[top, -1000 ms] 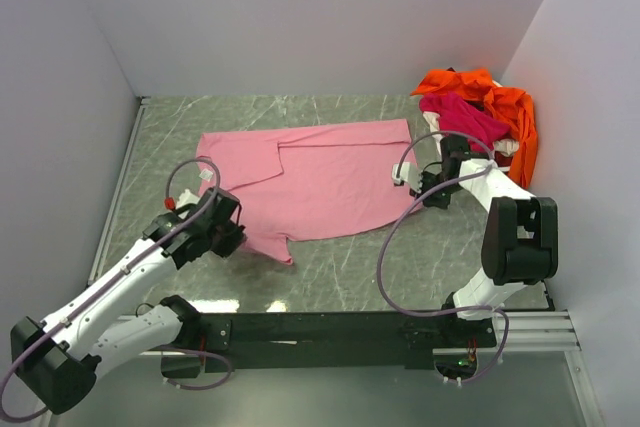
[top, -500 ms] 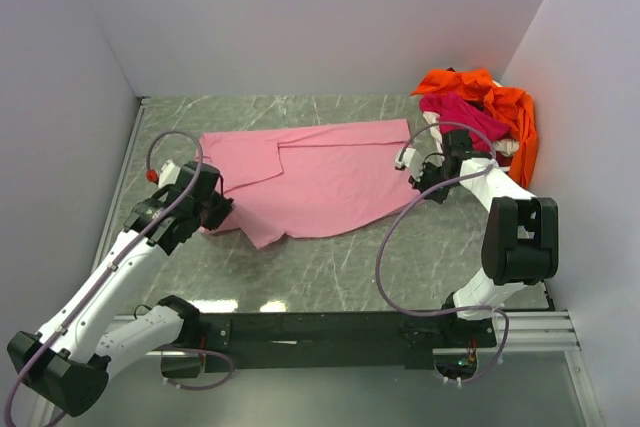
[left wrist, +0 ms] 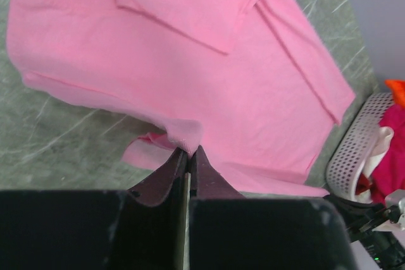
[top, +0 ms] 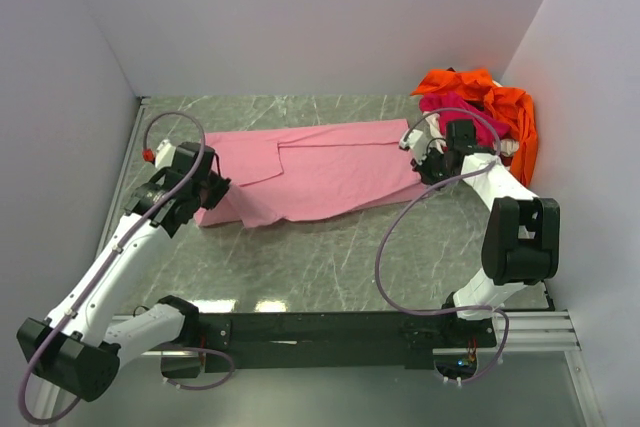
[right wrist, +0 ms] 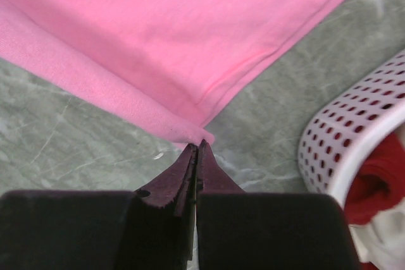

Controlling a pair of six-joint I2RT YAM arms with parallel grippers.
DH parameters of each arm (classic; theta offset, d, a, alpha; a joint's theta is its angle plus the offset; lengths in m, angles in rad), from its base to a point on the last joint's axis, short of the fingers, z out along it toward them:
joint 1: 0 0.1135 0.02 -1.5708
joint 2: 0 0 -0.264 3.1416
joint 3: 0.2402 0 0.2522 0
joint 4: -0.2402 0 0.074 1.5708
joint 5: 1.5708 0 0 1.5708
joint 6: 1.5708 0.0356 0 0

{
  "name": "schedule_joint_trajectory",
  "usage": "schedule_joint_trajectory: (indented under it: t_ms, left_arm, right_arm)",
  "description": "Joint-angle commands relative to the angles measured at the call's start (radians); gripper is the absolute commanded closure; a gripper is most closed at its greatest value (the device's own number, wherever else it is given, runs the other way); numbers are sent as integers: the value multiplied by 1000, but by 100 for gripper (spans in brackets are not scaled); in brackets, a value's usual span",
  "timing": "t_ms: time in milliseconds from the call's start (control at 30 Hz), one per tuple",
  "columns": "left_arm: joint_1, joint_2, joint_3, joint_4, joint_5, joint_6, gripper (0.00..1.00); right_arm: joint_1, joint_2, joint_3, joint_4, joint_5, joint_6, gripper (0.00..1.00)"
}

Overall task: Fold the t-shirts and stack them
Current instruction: Fold the tshirt

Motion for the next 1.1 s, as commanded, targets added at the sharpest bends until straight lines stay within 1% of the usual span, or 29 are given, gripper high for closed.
schedule_joint_trajectory:
  t_ms: [0,133,300,433,667,833,1067]
  left_arm:
    - [29,19,68,92,-26,47,96]
    - [52,62,88,145,7,56,97]
    - [83,154,131,212,37,76,97]
    - [106,242,178,243,65,99,97]
    - [137,341,214,278,99,129,98]
    - [156,383,228,287,119,146,98]
    - [166,406,254,284,129,166,98]
  right_arm:
    - [-8,4,62,59,17,80,100]
    - [-8,35,92,77,20,120,100]
    - [-8,93,143,96,52,174,100]
    - [-7,141,190,102,64,199,100]
    - [-4,230,264,111,83,242,100]
    - [2,274,322,91,104,254,100]
    - [13,304,352,77,115,257,100]
